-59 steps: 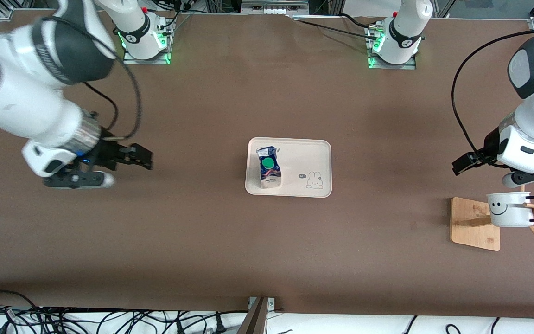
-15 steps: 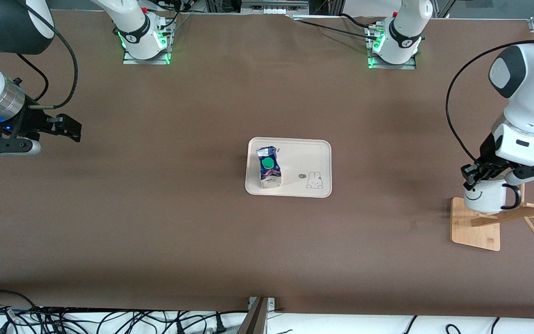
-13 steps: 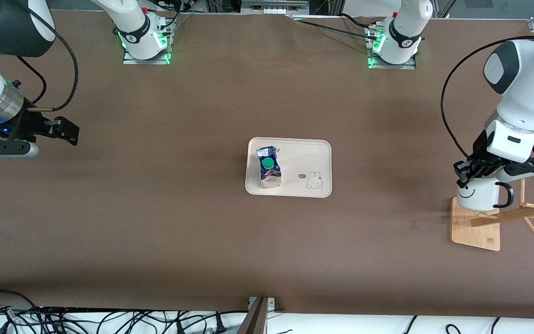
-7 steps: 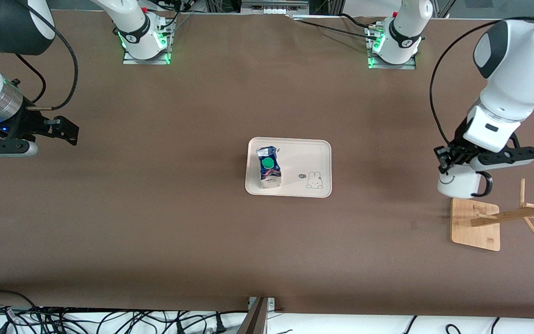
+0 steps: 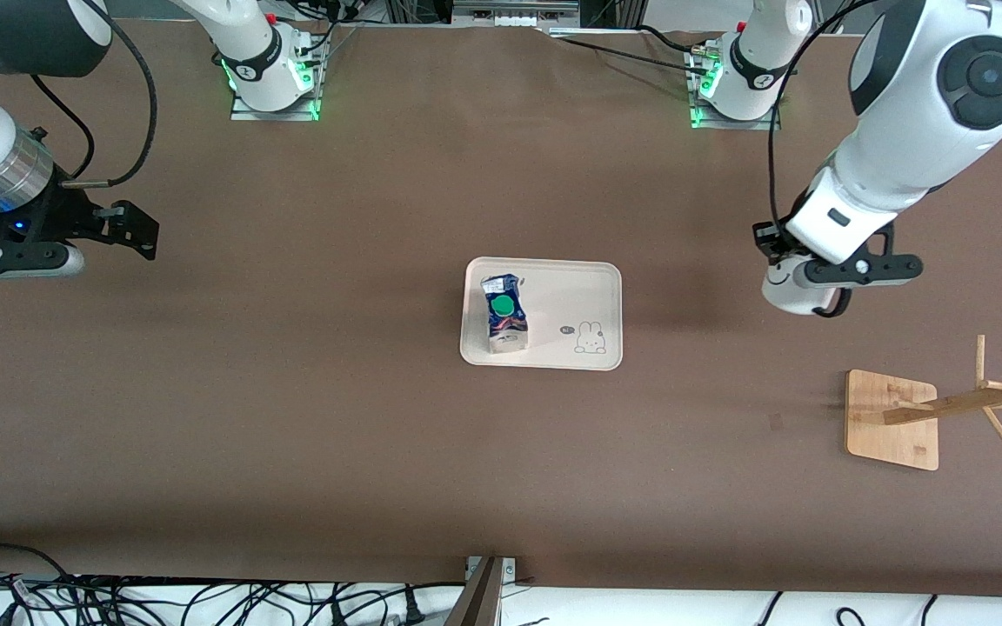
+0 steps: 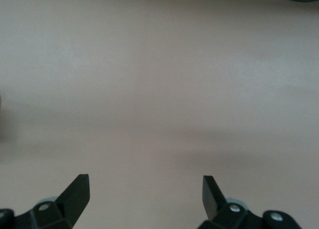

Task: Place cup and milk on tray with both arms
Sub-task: 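Lift the mug off the tree with the left gripper toward the tray, then lower the mug onto the tray beside the carton with the left gripper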

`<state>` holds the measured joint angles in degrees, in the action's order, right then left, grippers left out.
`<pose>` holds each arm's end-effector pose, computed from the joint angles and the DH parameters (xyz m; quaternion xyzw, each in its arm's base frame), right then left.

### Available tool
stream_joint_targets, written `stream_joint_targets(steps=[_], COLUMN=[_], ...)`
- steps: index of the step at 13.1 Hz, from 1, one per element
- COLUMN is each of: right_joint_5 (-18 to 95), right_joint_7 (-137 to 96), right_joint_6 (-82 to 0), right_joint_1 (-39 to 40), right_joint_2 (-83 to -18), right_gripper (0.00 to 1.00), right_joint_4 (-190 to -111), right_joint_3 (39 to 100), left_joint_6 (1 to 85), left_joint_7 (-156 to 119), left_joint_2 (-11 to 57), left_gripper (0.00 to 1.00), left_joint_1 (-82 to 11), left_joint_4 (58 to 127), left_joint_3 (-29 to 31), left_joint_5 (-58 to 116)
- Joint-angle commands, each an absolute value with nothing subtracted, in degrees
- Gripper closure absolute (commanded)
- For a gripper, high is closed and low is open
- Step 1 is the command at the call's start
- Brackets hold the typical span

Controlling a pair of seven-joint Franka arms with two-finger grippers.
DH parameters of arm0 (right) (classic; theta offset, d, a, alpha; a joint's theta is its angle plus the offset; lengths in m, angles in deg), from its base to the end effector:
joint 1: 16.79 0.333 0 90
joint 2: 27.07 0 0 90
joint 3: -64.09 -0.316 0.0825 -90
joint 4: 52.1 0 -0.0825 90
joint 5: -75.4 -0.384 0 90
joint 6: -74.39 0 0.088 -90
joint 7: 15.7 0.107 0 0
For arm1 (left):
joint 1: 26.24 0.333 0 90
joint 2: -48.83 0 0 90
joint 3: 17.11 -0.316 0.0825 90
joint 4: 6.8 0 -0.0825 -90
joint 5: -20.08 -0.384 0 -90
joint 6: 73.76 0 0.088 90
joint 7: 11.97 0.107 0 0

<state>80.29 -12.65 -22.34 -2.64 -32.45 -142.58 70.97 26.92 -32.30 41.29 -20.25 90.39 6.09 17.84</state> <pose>0.5876 0.0698 0.5779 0.9979 0.0417 0.0122 0.0471 0.5717 -0.1619 0.5106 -0.9992 -0.0238 0.0305 0.0032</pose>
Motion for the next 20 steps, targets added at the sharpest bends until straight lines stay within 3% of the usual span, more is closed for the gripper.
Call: stream_joint_targets(steps=[1,9,13,20], right_joint_5=[79.4,78.6,78.6,78.6], right_joint_7=[-12.8,-13.0,-13.0,-13.0], right_joint_6=[-19.8,-20.6,-21.9,-23.1], right_joint_1=[-4.0,-4.1,-4.2,-4.3], right_joint_2=[-31.6,-32.2,-32.3,-32.7], right_gripper=[0.0,0.0,0.0,0.0], right_joint_4=[-142.6,-142.5,-142.5,-142.5], right_joint_3=[70.8,72.1,72.2,72.2], left_joint_6=[22.8,22.5,23.3,27.6], left_joint_7=[-36.2,-50.6,-44.2,-42.9], left_joint_2=[33.1,20.1,8.7,3.5], left_gripper=[1.0,1.0,1.0,0.97], left_joint_1=[-25.3,-41.2,-42.1,-41.5], left_joint_4=[82.2,79.4,69.8,70.5], left_joint_3=[6.5,6.4,6.4,6.4], left_joint_5=[17.9,18.2,18.3,18.4])
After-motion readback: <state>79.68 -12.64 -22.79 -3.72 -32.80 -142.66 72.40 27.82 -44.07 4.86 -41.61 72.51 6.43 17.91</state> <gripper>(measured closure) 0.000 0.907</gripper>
